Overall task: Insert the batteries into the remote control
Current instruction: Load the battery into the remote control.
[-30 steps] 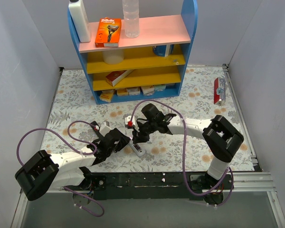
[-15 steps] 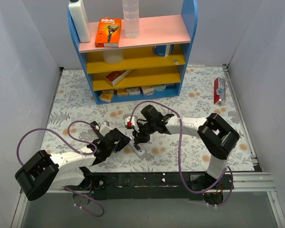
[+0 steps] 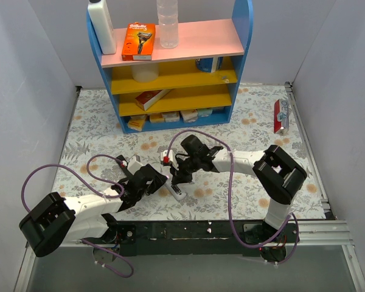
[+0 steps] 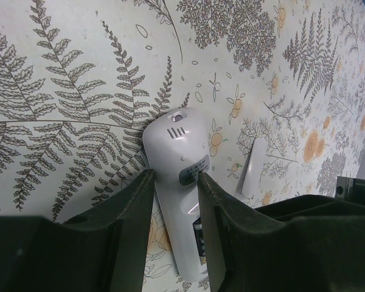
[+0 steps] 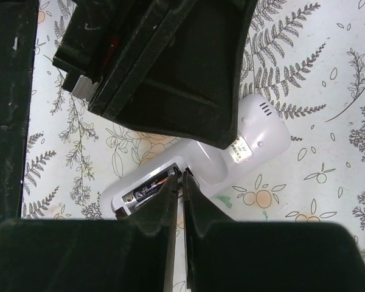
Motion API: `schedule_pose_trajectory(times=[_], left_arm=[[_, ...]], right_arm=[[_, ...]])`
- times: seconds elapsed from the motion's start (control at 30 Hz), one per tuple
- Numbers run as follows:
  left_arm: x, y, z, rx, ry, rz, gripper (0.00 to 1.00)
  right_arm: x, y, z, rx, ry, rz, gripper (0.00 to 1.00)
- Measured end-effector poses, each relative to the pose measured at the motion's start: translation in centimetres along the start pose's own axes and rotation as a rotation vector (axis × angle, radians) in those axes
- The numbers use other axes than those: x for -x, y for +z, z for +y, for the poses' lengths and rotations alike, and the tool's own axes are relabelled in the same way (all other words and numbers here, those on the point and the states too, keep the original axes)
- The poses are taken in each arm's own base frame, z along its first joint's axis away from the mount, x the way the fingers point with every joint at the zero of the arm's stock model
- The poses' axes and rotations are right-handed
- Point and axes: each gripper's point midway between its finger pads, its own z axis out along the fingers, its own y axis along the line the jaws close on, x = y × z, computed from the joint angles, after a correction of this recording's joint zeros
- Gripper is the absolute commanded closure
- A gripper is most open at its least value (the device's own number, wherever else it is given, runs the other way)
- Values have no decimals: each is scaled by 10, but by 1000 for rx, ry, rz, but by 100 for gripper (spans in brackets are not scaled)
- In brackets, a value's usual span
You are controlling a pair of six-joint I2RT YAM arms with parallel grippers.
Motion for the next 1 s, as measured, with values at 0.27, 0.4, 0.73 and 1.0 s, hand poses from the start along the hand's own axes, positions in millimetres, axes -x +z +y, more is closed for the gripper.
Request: schedule_pose_trajectory(times=[0.27,0.4,0.73,1.0], left_arm=[[0,0,-1,-2,-5,2,66],[0,0,-2,-5,-9,2,66],[0,0,-2,-5,-13,3,66],[4,-6,-10,-37,-29,-6,55]], right_arm=[[-4,1,3,14,8,-12,98],[-9,2,4,8,4,-26,99],[-10,2,4,-22,-21,-68,95],[-10,-2,7,-69,-24,-25,76]])
